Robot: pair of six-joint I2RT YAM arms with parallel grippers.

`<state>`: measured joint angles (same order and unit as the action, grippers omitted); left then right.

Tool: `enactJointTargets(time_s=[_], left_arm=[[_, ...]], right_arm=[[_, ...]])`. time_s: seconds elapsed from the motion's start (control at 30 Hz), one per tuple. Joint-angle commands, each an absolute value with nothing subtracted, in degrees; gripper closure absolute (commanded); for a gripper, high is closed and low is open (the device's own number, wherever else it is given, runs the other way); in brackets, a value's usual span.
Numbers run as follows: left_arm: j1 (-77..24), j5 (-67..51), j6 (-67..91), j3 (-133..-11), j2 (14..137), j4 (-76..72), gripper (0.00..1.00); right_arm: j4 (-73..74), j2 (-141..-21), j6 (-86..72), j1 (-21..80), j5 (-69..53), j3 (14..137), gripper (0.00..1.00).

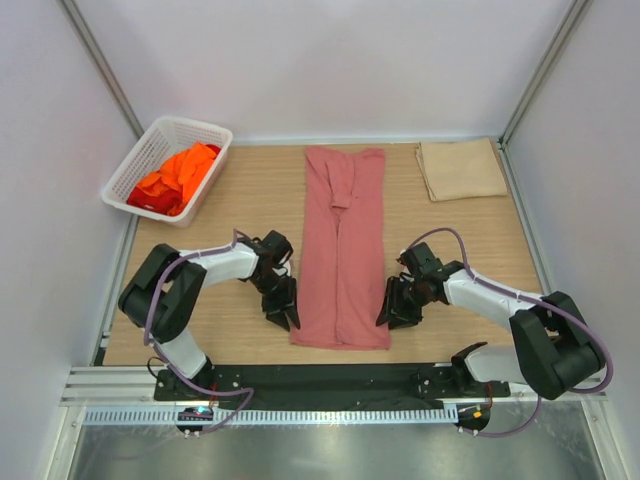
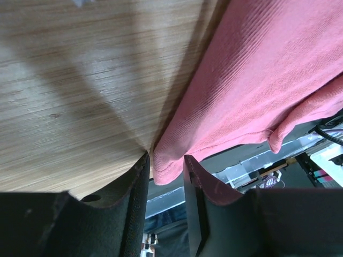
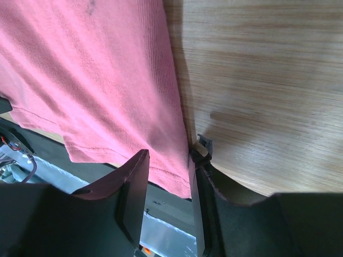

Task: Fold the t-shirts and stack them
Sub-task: Fold the tshirt

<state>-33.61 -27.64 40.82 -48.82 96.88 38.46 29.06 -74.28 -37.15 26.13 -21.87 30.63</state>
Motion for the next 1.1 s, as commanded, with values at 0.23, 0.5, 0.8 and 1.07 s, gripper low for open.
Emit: enactJointTargets(time_s=[0.23,0.5,0.8,1.07], left_arm=[[-34.0,-21.4,40.1,-48.9,99.6,33.7,0.69],[-34.2,-22.9,40.1,-49.7,101.1,32.8,0.79],[-35.2,-23.9,43.9,-50.1,94.9,34.0,1.0],[-35.3,-20.4,45.9,-64.2,89.8,41.8,1.0]], right_arm=[[27.3,-77.6,-35.2,26.0,-15.6,30.1,0.56],[27.2,-78.5,-34.7,25.9,-17.4,30.1,0.62],[28.3,-71.2,-35.9,23.6,-19.8,30.5,0.98],[33.4,-69.8,-35.5,22.2,-20.3,43.1,0.98]])
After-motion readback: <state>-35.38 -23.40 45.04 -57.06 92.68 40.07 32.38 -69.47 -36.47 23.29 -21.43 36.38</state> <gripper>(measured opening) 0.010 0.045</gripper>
